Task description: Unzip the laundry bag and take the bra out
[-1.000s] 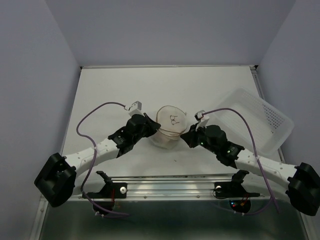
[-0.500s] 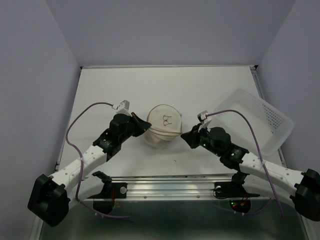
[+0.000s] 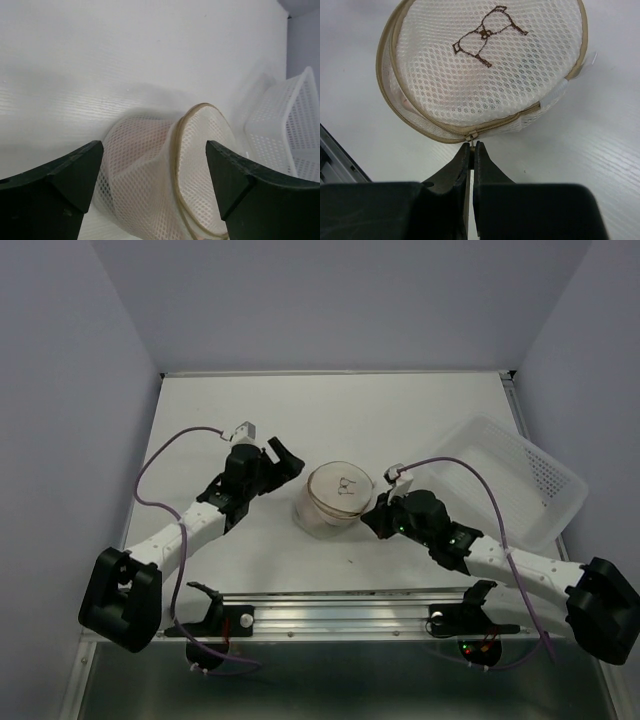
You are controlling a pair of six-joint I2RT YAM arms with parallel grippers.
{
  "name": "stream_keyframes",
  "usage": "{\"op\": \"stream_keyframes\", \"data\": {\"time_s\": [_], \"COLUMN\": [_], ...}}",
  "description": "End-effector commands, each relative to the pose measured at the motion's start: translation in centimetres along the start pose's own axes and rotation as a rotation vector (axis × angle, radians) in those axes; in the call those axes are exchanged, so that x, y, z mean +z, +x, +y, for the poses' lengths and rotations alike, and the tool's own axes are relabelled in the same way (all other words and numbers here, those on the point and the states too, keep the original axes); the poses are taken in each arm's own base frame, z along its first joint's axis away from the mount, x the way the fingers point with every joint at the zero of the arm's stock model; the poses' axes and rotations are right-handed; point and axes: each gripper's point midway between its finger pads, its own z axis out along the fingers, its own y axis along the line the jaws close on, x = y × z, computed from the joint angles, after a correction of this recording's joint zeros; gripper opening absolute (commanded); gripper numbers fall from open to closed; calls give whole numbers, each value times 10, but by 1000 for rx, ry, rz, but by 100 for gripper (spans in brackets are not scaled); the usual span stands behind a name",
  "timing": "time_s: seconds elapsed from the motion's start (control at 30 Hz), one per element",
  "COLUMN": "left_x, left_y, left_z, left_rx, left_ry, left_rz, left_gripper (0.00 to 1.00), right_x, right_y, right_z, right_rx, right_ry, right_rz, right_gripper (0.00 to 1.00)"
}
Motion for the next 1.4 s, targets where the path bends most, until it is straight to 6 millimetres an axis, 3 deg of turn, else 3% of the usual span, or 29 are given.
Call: {"op": "stream_keyframes", "data": {"time_s": [0.0,0.13,0.27,0.4,0.6,0.7,0.8,0.83,0.87,0.9,0.93,1.2,1.37], "left_x": [-30,-49,-54,-43,-29,-19,-13,-13,-13,-14,-17,-35,-48], "left_y": [-22,0,30,50,62,69,74,73,72,70,69,57,56], "left_z": [-34,-37,-42,-44,-58,-60,-56,-55,-55,-55,-53,-35,-22], "left_rx": [-33,-87,-96,-73,-61,-43,-32,-32,-31,-30,-24,15,46], "left_ry": [117,162,178,151,168,152,132,131,127,126,116,81,77], "left_rz": [-110,-89,-35,21,51,73,80,76,70,65,64,19,39], "left_gripper": [99,99,99,99,99,90,61,50,27,18,2,0,0], "right_x": [8,15,20,24,26,28,28,27,26,26,25,7,-5], "right_y": [-18,-19,-19,-20,-20,-21,-19,-18,-17,-16,-14,-4,-9], "right_z": [10,11,18,19,23,24,27,26,25,23,21,-8,-33], "right_rx": [30,38,49,58,56,54,48,48,48,48,47,38,64], "right_ry": [-35,-37,-70,-77,-83,-84,-94,-91,-88,-79,-69,61,155], "right_rz": [-56,-58,-50,-49,-46,-45,-41,-39,-37,-38,-35,-47,-81], "right_gripper": [1,1,1,1,1,1,1,1,1,1,1,1,1]}}
